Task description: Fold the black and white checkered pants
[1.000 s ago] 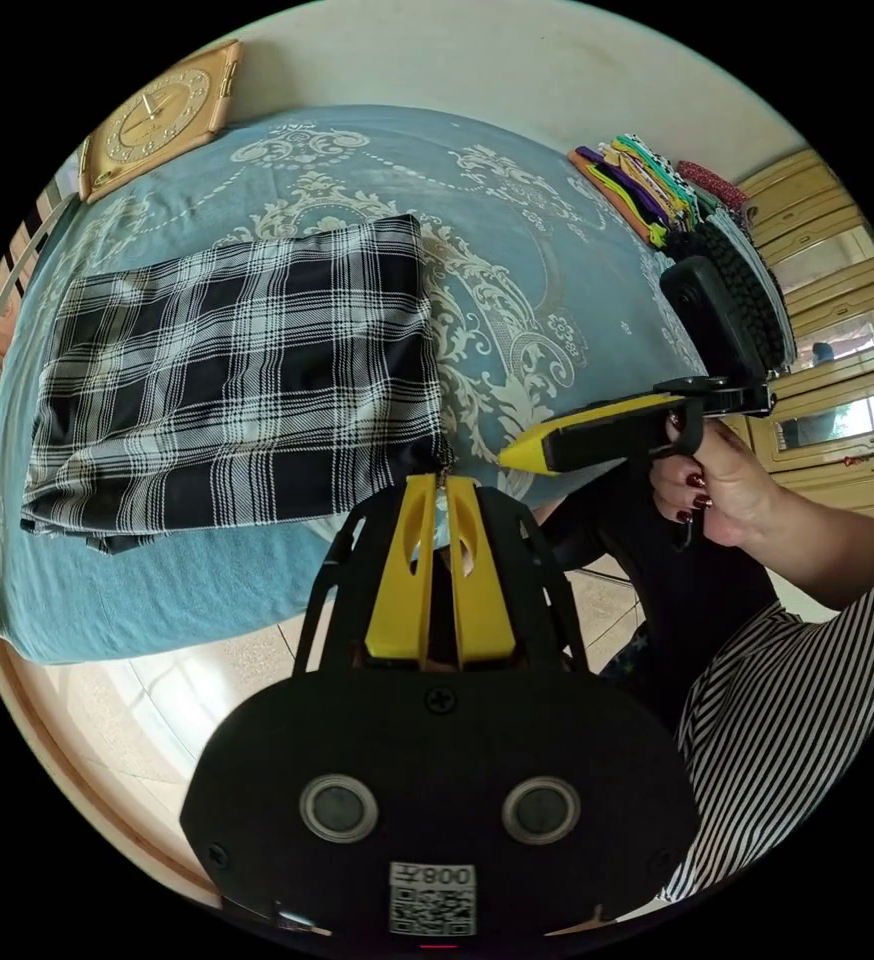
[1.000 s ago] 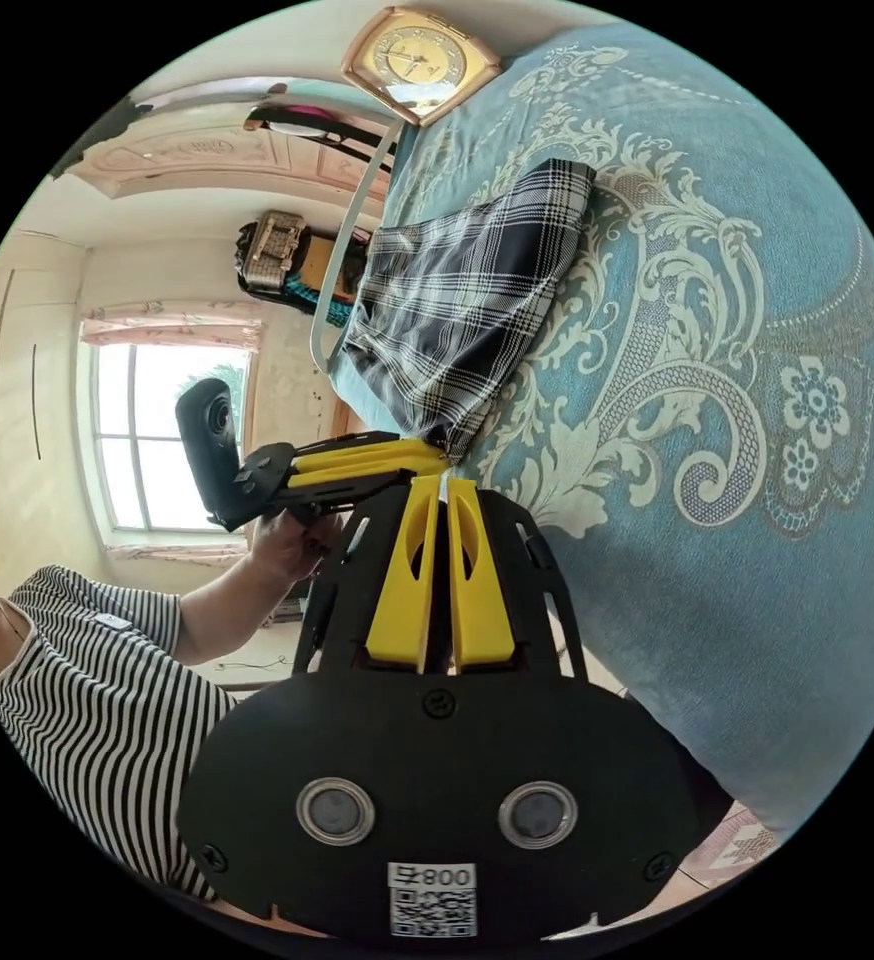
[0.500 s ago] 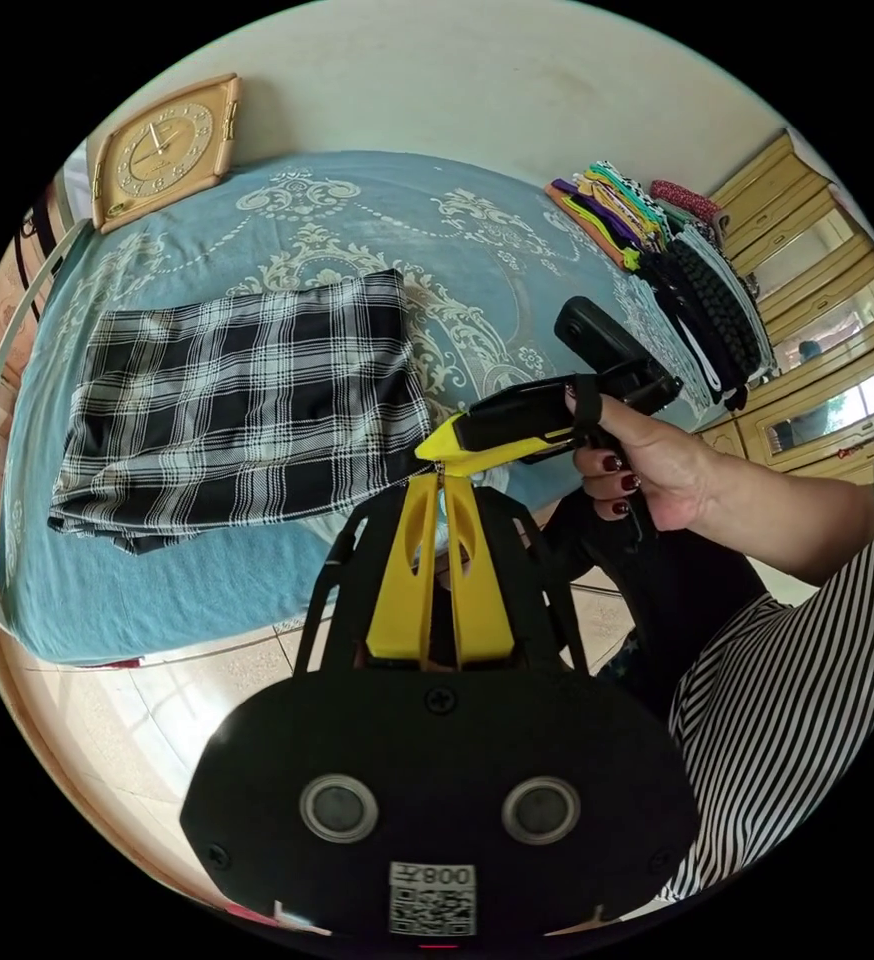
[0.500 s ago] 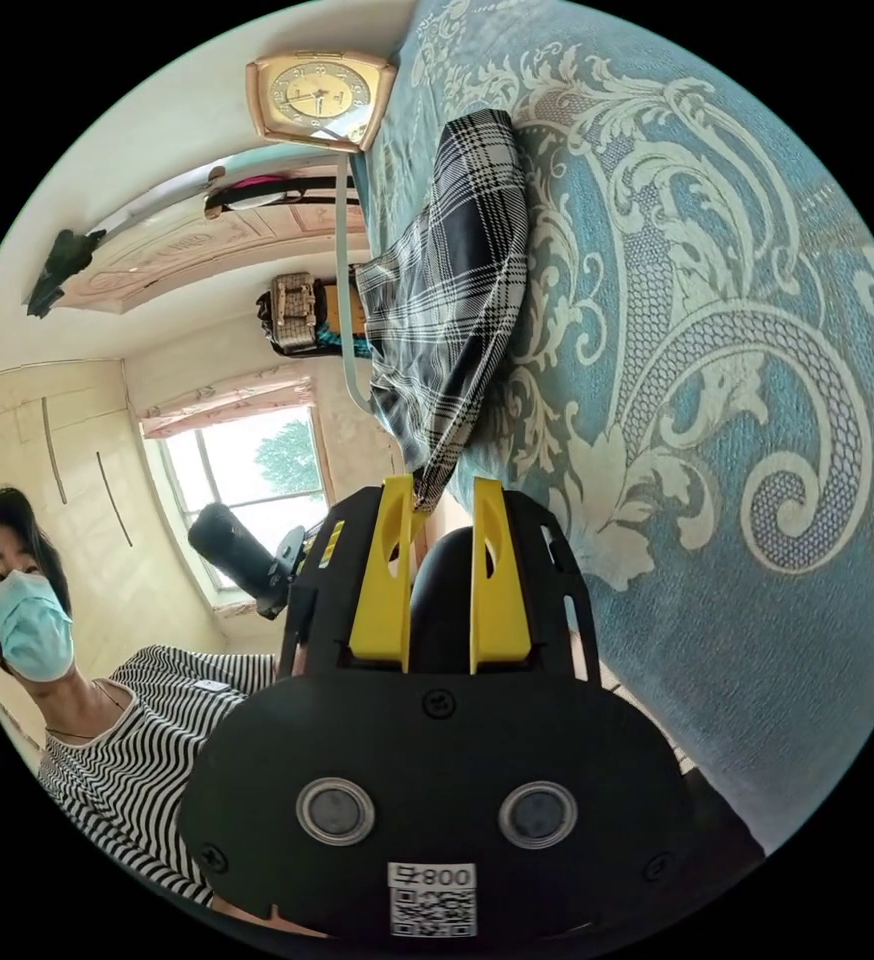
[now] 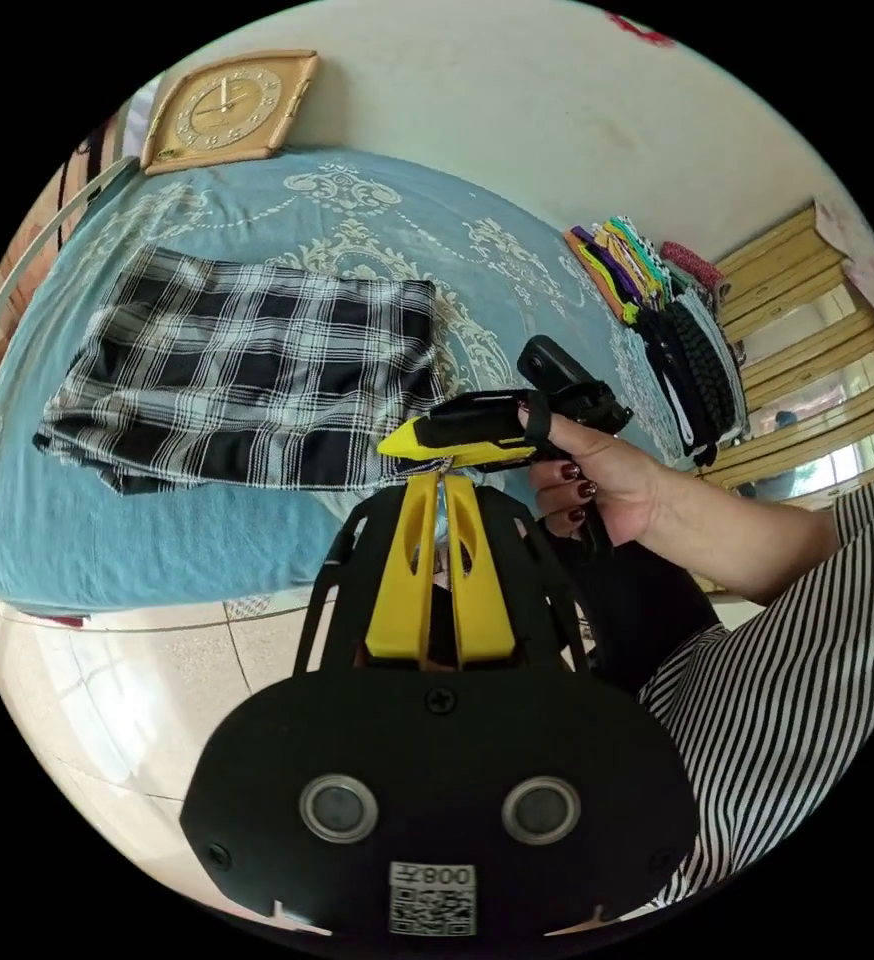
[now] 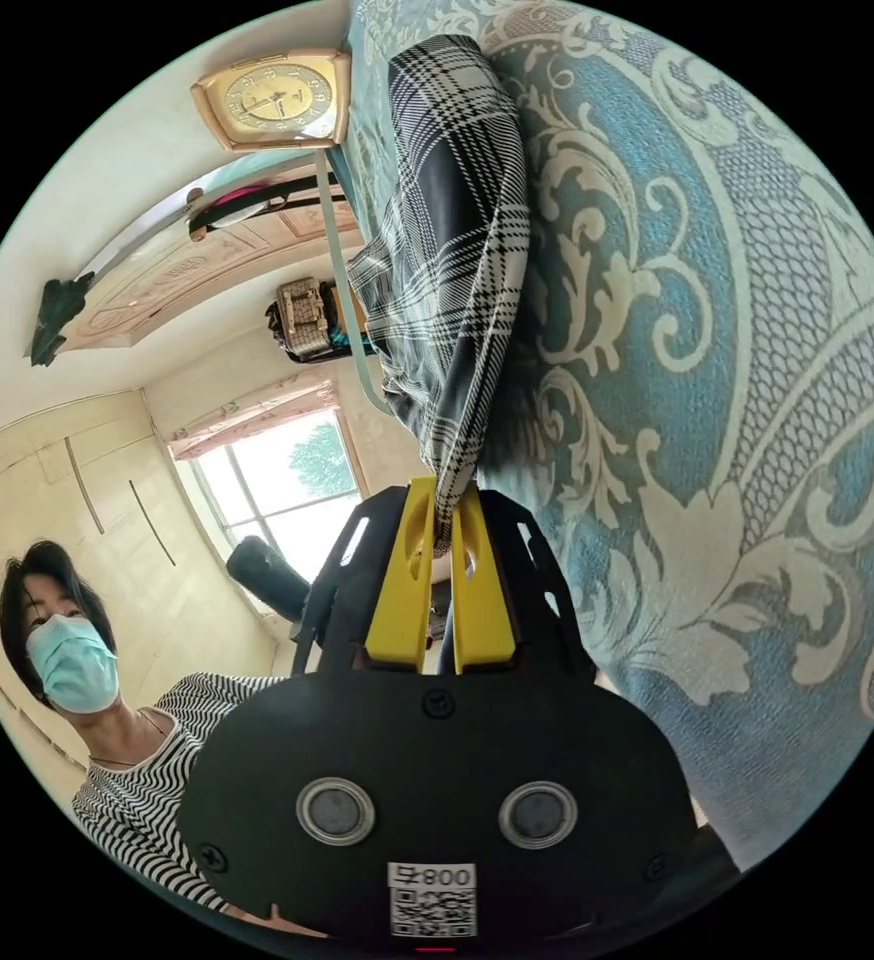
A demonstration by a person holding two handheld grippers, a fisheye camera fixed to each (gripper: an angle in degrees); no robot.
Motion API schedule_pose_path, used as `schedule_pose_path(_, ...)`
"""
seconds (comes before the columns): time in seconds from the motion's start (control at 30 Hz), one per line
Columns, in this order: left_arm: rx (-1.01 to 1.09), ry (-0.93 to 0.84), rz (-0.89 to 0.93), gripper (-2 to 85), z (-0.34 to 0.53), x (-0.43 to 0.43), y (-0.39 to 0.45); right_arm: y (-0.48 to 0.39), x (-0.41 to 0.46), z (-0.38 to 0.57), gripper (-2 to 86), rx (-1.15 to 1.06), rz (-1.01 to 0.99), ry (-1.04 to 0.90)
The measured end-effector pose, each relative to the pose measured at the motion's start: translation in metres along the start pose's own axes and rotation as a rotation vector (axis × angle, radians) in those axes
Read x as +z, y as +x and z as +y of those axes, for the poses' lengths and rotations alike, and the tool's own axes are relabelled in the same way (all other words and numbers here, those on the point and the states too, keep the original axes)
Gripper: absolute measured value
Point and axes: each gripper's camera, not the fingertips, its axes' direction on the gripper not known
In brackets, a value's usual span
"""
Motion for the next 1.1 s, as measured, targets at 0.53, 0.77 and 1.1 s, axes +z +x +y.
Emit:
schedule_pose_path(0.53,-0.761,0.565,0.467,12.6,0.057,-0.059,-0.203,-0.059,-0.043,0.021,0.1,-0.137,-0.056,0.019)
schedule_pose_path(0.77,-0.773,0.592,0.462,12.5,0.037,-0.064,-0.229,-0.066,-0.057,0.043,0.1,-0.153,-0.075,0.021)
schedule_pose_path(1.1,-0.745,0.480,0.393,7.7,-0.010,-0.044,-0.223,-0.057,-0.078,0.088,0.0,-0.132,-0.067,0.024)
